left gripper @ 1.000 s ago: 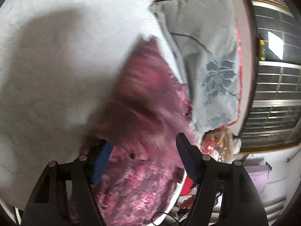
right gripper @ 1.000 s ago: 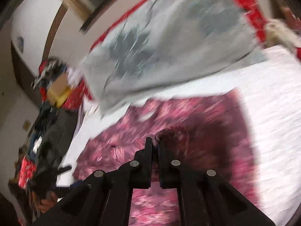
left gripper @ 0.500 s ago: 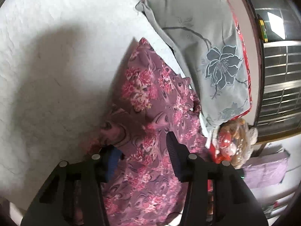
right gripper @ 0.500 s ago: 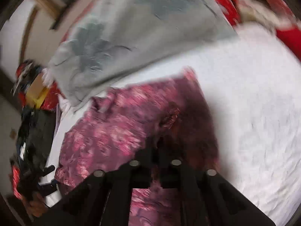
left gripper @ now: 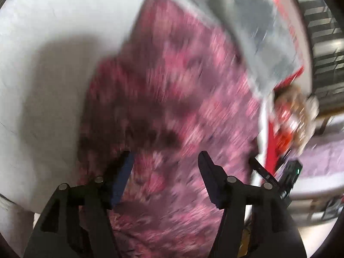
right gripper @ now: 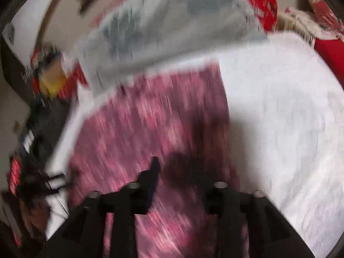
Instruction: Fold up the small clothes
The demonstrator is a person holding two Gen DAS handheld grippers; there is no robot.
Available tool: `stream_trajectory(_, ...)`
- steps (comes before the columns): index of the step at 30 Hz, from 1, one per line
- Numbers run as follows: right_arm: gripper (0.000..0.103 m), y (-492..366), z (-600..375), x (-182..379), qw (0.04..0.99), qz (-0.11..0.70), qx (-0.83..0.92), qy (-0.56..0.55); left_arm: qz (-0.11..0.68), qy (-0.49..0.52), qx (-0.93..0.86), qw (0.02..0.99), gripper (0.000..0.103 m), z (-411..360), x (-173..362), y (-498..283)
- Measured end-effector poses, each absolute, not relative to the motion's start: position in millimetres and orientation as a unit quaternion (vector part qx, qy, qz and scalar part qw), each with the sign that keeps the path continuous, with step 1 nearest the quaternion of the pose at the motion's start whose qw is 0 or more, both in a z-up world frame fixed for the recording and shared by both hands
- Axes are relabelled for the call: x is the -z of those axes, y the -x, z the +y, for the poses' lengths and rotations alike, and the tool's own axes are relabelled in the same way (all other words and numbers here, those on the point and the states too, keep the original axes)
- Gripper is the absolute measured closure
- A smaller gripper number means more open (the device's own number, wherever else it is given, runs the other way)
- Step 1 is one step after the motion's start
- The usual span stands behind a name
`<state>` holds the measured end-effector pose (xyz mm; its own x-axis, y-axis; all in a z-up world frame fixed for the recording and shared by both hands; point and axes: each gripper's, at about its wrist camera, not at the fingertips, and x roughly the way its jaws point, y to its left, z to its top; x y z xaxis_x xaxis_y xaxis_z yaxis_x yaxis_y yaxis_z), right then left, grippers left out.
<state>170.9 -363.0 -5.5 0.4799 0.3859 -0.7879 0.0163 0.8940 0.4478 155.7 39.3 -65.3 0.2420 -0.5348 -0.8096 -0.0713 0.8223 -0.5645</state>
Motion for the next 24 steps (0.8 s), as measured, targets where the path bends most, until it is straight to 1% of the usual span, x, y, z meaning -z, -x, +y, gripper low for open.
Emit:
stream_trajectory(1, 0.067, -167, -356, 23, 0.818, 0.543, -0.094, -0.168, 0.590, 0.245, 0.153, 0.754, 0.044, 38, 61, -154)
stream_trajectory(2, 0.067, -157, -353, 27, 0.823, 0.542, -0.089, -0.146, 0.596, 0.242, 0.150, 0.750, 0.044, 39, 55, -152)
stream_trajectory(3, 0.066, -149, -351, 17, 0.836, 0.524, -0.087, -0.137, 0.603, 0.253, 0.157, 0.740, 0.044, 41, 50, -148)
stream_trajectory(5, 0.064, -131, -353, -1, 0.826, 0.533, -0.091, -0.159, 0.605, 0.268, 0.194, 0.724, 0.044, 50, 36, -133)
stream_trajectory(6, 0.065, -118, -355, -11, 0.829, 0.523, -0.105, -0.171, 0.607, 0.255, 0.200, 0.726, 0.043, 53, 29, -124)
stream_trajectory(7, 0.060, -104, -357, -19, 0.833, 0.513, -0.116, -0.172, 0.610, 0.236, 0.203, 0.729, 0.038, 55, 24, -114)
stream_trajectory(8, 0.054, -96, -356, -23, 0.837, 0.507, -0.115, -0.168, 0.615, 0.207, 0.201, 0.734, 0.034, 59, 20, -99)
stream_trajectory(9, 0.051, -80, -359, -28, 0.841, 0.503, -0.114, -0.162, 0.618, 0.191, 0.198, 0.736, 0.034, 61, 20, -88)
stream_trajectory(10, 0.045, -66, -361, -30, 0.844, 0.499, -0.112, -0.160, 0.627, 0.174, 0.193, 0.734, 0.033, 64, 22, -75)
stream_trajectory(11, 0.043, -47, -367, -30, 0.844, 0.499, -0.109, -0.162, 0.636, 0.166, 0.193, 0.728, 0.033, 66, 25, -63)
stream_trajectory(12, 0.043, -33, -374, -26, 0.842, 0.503, -0.102, -0.167, 0.643, 0.164, 0.196, 0.722, 0.033, 68, 29, -55)
stream_trajectory(18, 0.041, 46, -418, 37, 0.801, 0.550, -0.058, -0.229, 0.676, 0.133, 0.202, 0.696, 0.033, 69, 49, -8)
stream_trajectory(21, 0.039, 71, -432, 74, 0.774, 0.561, -0.054, -0.287, 0.686, 0.147, 0.200, 0.684, 0.033, 76, 58, 3)
stream_trajectory(24, 0.039, 86, -437, 111, 0.737, 0.559, -0.079, -0.370, 0.684, 0.159, 0.197, 0.684, 0.031, 82, 58, 11)
